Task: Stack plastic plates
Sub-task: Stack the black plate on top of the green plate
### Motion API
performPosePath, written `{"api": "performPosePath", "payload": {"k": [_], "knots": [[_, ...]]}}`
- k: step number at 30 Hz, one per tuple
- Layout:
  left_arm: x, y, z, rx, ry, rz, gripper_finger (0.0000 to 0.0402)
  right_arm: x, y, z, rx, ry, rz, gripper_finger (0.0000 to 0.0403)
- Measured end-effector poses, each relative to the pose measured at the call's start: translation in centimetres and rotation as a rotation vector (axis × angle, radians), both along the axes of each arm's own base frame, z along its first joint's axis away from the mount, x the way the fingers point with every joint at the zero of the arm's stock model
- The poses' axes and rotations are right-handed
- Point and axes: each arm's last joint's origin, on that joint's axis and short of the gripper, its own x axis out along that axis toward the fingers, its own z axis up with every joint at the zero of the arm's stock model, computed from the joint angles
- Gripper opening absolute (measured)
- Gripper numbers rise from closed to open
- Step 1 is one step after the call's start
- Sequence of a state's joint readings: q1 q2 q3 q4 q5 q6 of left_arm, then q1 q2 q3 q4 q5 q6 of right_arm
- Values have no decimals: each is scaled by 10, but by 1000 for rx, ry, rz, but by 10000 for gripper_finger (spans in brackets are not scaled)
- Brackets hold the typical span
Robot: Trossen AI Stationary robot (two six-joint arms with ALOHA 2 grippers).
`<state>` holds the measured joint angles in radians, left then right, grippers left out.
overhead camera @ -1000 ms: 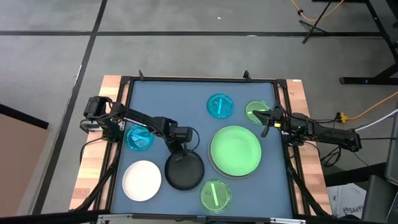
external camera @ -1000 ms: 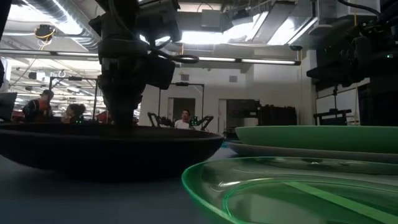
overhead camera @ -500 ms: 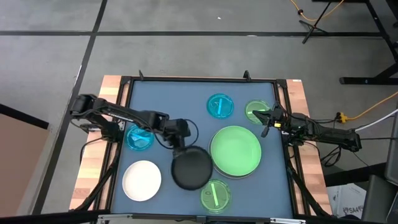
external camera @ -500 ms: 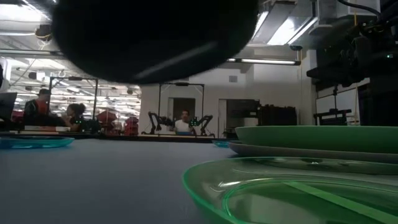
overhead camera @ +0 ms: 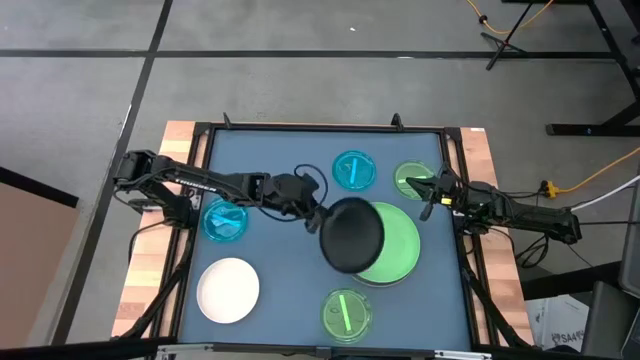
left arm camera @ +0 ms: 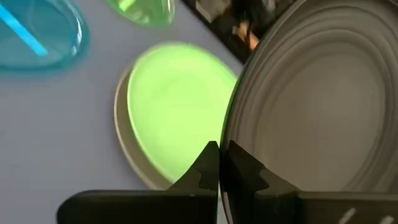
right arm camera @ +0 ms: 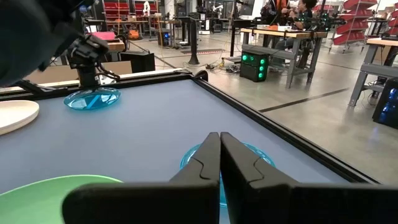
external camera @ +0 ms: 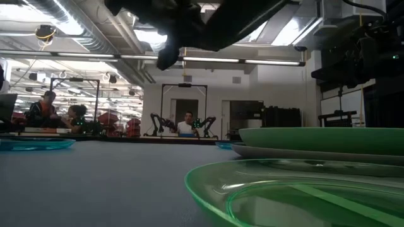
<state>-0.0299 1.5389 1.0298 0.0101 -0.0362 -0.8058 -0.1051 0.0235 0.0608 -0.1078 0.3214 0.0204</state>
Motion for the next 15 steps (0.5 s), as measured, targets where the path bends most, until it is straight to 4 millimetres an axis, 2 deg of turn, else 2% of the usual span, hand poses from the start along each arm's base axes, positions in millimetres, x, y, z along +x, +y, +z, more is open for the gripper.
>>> {"api": "performPosePath", "payload": {"k": [6, 15], "knots": [[13, 1, -4, -16, -90, 77, 2, 0, 0, 0, 0, 0, 1, 1], [38, 0, -25, -81, -133, 108, 2, 0, 0, 0, 0, -1, -1, 1]]}}
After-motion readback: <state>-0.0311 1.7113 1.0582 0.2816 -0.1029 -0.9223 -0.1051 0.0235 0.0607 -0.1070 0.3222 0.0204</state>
